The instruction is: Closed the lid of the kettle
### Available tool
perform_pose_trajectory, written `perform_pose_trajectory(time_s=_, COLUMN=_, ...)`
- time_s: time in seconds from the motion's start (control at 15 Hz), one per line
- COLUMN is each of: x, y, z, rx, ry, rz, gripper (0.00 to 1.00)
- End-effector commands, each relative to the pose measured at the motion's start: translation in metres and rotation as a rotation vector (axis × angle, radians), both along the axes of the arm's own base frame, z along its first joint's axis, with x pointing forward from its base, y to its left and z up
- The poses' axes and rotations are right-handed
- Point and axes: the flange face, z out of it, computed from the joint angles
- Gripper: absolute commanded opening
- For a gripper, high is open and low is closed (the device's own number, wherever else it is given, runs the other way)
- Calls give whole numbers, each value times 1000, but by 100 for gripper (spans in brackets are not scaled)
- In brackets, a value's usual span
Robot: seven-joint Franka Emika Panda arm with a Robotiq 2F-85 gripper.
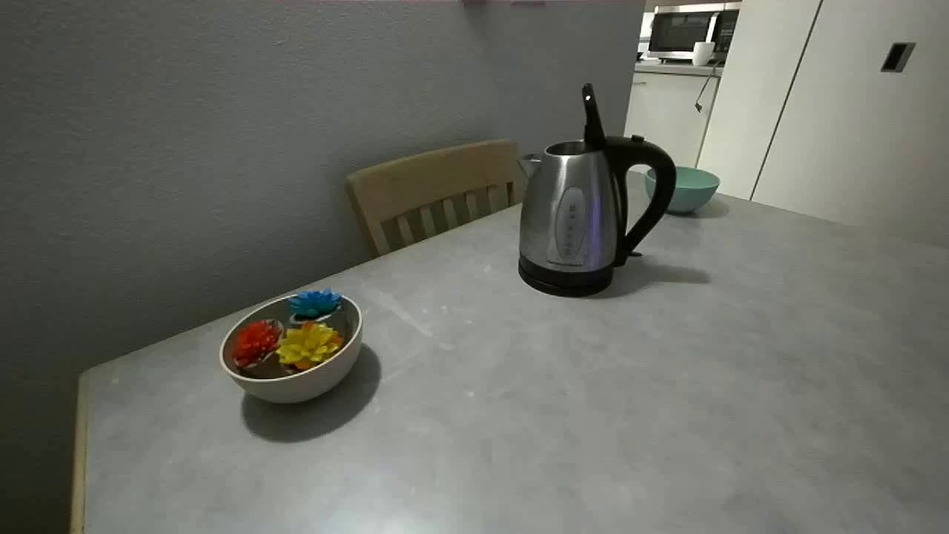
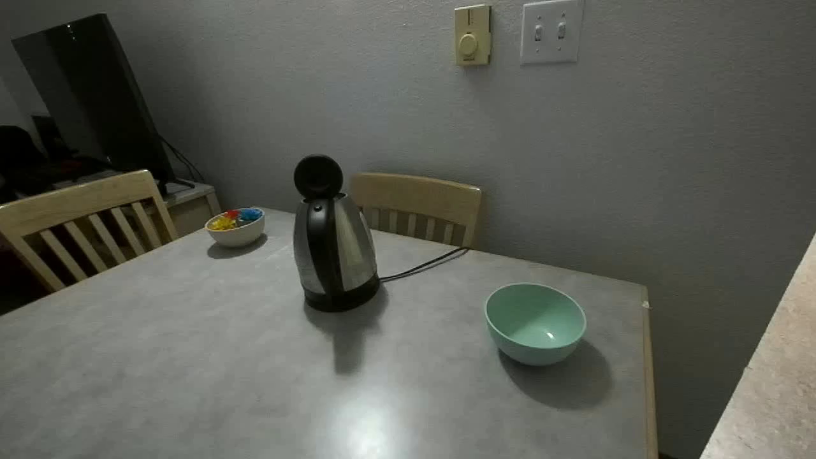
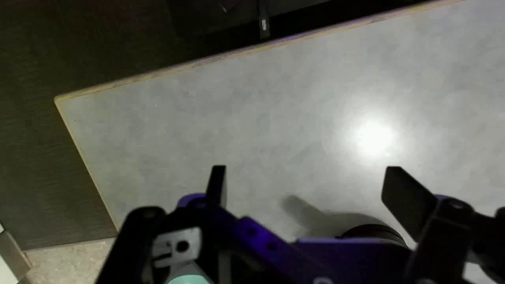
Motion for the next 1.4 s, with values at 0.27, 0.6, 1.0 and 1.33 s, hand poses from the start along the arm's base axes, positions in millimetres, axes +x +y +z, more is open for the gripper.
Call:
perform_pose_trajectory(time_s=0.27, x=0, y=0, z=1, rx=0, ry=1, rz=0, gripper=100)
perform_pose_trajectory(time_s=0.6, x=8, y=7, z=-1, rx=14, ry=-29, rz=22, gripper=100)
perform_pose_trajectory(time_s=1.0, x=58, y=43, z=-12, rx=181, ry=-300, rz=50, gripper=100)
perform_pose_trajectory(time_s=1.33, x=110, y=65, z=-11, rx=299, ry=-595, rz=21, gripper=100)
